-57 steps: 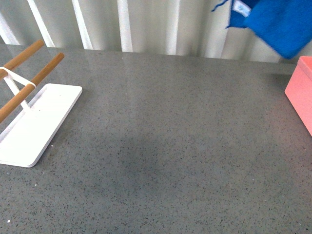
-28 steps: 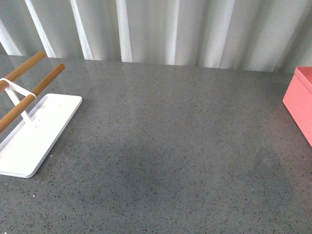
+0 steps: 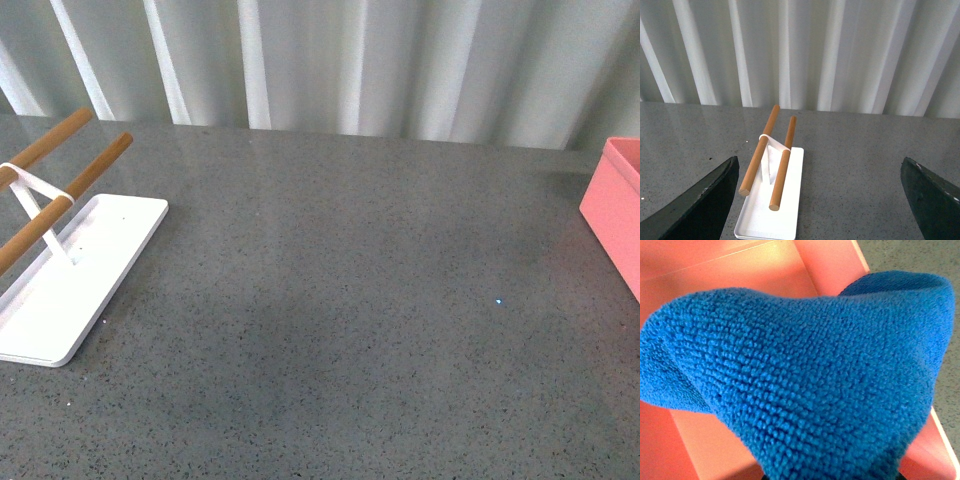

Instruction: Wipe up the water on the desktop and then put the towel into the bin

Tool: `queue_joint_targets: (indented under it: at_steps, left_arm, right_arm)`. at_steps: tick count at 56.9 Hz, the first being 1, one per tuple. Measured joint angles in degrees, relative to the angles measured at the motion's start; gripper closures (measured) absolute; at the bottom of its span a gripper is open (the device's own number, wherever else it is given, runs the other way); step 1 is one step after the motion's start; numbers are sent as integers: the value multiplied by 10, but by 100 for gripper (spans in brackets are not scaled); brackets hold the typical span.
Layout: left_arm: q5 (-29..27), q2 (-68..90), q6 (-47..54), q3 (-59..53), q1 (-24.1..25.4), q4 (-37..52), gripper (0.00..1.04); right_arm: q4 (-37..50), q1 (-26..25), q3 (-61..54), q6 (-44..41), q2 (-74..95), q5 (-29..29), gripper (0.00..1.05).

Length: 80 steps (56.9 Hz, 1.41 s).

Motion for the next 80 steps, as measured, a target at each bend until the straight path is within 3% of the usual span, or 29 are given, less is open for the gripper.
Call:
queue_joint_targets:
  at_steps: [21,33,68,80]
  left_arm:
    - [0,0,0,0,0,0,7]
    - [0,0,0,0,0,0,7]
    - [0,0,0,0,0,0,7]
    - [0,0,0,0,0,0,7]
  right_arm:
    - [-105,-14,118,74,52,-48,99]
    - [-158,-17,133,97,102,-45,99]
    - [-178,-17,159,97,94,-50,6]
    - [-178,2,159,108,37,-70,7]
